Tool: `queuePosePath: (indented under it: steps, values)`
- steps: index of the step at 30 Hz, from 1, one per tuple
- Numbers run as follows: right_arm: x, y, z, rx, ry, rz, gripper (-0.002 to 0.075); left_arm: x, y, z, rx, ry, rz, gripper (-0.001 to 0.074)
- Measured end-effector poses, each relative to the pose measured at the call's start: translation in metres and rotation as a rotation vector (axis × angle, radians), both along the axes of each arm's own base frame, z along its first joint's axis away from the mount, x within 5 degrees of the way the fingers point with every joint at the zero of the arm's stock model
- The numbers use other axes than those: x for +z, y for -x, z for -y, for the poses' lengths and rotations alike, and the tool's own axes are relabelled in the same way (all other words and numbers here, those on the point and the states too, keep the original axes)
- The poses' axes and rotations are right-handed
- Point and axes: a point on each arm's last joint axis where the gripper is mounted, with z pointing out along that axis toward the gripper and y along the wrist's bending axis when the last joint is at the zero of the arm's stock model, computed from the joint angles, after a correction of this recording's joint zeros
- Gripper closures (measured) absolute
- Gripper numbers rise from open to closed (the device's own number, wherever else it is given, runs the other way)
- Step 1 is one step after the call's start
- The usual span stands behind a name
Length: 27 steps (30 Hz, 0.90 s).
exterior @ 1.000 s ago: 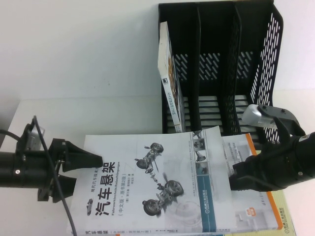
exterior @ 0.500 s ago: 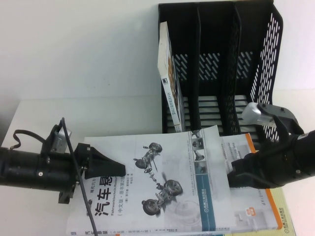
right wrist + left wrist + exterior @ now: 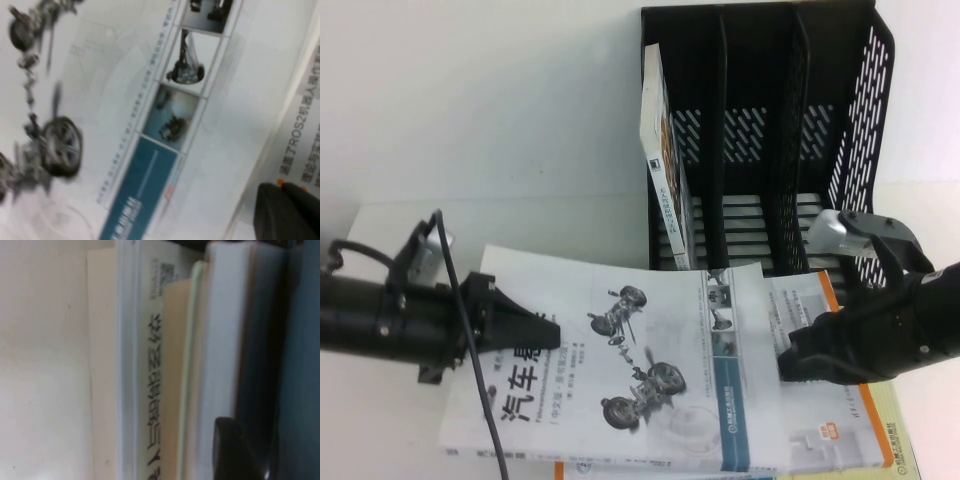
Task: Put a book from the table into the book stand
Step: Pick up the book with your left arm
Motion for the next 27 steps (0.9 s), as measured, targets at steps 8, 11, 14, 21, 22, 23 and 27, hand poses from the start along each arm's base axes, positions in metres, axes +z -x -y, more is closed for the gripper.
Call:
queuePosePath:
  steps: [8, 11, 14, 21, 22, 23, 27]
  values:
    - [0.016, 0.007, 0.008, 0.146, 0.126, 0.083, 0.0728, 0.069, -0.015, -0.001, 0.025, -0.083, 0.091, 0.0428]
    - [0.028, 0.009, 0.011, 0.175, 0.155, 0.133, 0.0728, 0.092, -0.013, 0.004, 0.03, -0.112, 0.111, 0.0428]
    - [0.04, 0.01, 0.014, 0.195, 0.186, 0.194, 0.0728, 0.111, -0.004, 0.01, 0.014, -0.119, 0.144, 0.0428]
    - [0.055, 0.011, 0.019, 0.182, 0.217, 0.27, 0.0728, 0.134, 0.018, 0.026, -0.093, -0.247, 0.241, 0.043]
    - [0.056, 0.011, 0.019, 0.173, 0.216, 0.279, 0.0728, 0.134, 0.021, 0.028, -0.105, -0.284, 0.238, 0.0433]
    - [0.057, 0.01, 0.019, 0.165, 0.214, 0.286, 0.0728, 0.134, 0.023, 0.03, -0.116, -0.336, 0.234, 0.0435]
    - [0.061, 0.01, 0.02, 0.147, 0.209, 0.312, 0.0728, 0.13, 0.032, 0.036, -0.137, -0.512, 0.205, 0.0447]
